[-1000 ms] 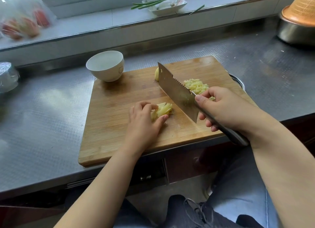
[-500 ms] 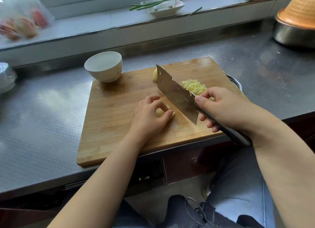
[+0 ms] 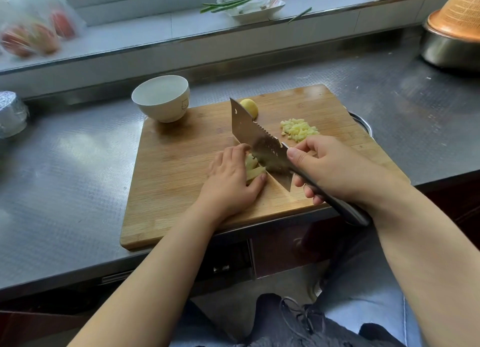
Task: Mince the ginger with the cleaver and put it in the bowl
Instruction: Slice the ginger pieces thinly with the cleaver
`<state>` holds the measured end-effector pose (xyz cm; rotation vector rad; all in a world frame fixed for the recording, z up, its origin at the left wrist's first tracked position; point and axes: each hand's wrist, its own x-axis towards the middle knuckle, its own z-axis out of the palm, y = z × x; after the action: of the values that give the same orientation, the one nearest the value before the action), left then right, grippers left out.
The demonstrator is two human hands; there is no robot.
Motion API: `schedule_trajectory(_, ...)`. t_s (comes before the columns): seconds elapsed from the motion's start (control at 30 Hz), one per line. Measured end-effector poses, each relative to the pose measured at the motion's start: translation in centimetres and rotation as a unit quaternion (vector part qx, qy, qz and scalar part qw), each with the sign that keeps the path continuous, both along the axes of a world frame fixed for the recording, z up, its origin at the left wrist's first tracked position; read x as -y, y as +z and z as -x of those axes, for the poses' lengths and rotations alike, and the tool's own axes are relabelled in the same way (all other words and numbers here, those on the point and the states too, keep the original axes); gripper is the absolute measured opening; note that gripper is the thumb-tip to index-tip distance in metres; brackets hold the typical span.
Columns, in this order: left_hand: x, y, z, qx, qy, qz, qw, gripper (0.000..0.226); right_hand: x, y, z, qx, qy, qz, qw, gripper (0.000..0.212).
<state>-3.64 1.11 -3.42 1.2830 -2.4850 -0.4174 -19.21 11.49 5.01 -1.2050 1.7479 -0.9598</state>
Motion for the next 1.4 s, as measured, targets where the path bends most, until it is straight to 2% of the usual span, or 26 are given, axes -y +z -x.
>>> schedule_trajectory(0.17, -0.7, -0.1, 0.5, 0.045, 0.029, 0.032, 0.998, 0.06, 0.2, -0.1, -0.1, -0.008, 0.005, 0.007, 1.0, 0.02)
schedule_trajectory(0.33, -2.0, 0.3, 1.5, 0.052, 0.089, 0.024, 0.994, 0.061, 1.1, -0.1, -0.2, -0.012, 0.018, 0.007, 1.0, 0.02)
schedule_trajectory(0.43, -2.1, 0.5, 1.6, 0.049, 0.093, 0.007, 0.994, 0.067, 1.1, 0.0, 0.1, -0.005, 0.021, 0.006, 1.0, 0.019)
schedule_trajectory(0.53, -1.7, 0.8, 0.7, 0.0, 0.068, -0.047, 0.997, 0.075, 0.9, 0.0, 0.5, -0.01, 0.029, 0.004, 1.0, 0.02)
schedule_trajectory(0.67, -0.6, 1.2, -0.9, -0.091, 0.028, -0.112, 0.989, 0.054, 0.6, 0.4, 0.9, -0.015, 0.036, -0.008, 0.999, 0.02)
schedule_trajectory(0.77, 0.6, 1.3, -1.8, -0.177, 0.046, -0.094, 0.979, 0.017, 0.6, 0.5, 0.9, -0.03, 0.041, -0.017, 0.999, 0.022)
schedule_trajectory(0.8, 0.9, 1.5, -2.0, -0.204, 0.059, -0.083, 0.974, 0.012, 0.6, 0.5, 0.9, -0.034, 0.042, -0.018, 0.998, 0.023)
schedule_trajectory(0.93, 1.7, 2.1, -2.6, -0.257, 0.079, -0.073, 0.96, 0.018, 0.6, 0.6, 0.9, -0.046, 0.045, -0.019, 0.998, 0.023)
schedule_trajectory(1.07, 1.2, 2.5, -1.9, -0.2, 0.071, -0.039, 0.977, 0.011, 0.5, 0.7, 0.9, -0.045, 0.045, -0.018, 0.998, 0.024)
schedule_trajectory(1.17, 1.0, 2.3, -1.6, -0.087, 0.028, 0.053, 0.994, 0.012, 0.5, 0.7, 0.9, -0.047, 0.044, -0.018, 0.998, 0.023)
schedule_trajectory(1.23, 0.9, 2.1, -1.6, -0.047, 0.01, 0.096, 0.994, 0.014, 0.5, 0.7, 1.0, -0.043, 0.042, -0.017, 0.998, 0.023)
schedule_trajectory(1.3, 0.9, 2.2, -1.6, -0.044, 0.009, 0.102, 0.994, 0.013, 0.5, 0.6, 1.0, -0.042, 0.042, -0.017, 0.998, 0.024)
schedule_trajectory(1.4, 0.9, 2.1, -1.5, -0.08, 0.025, 0.047, 0.995, 0.006, 0.5, 0.7, 1.1, -0.042, 0.044, -0.016, 0.998, 0.024)
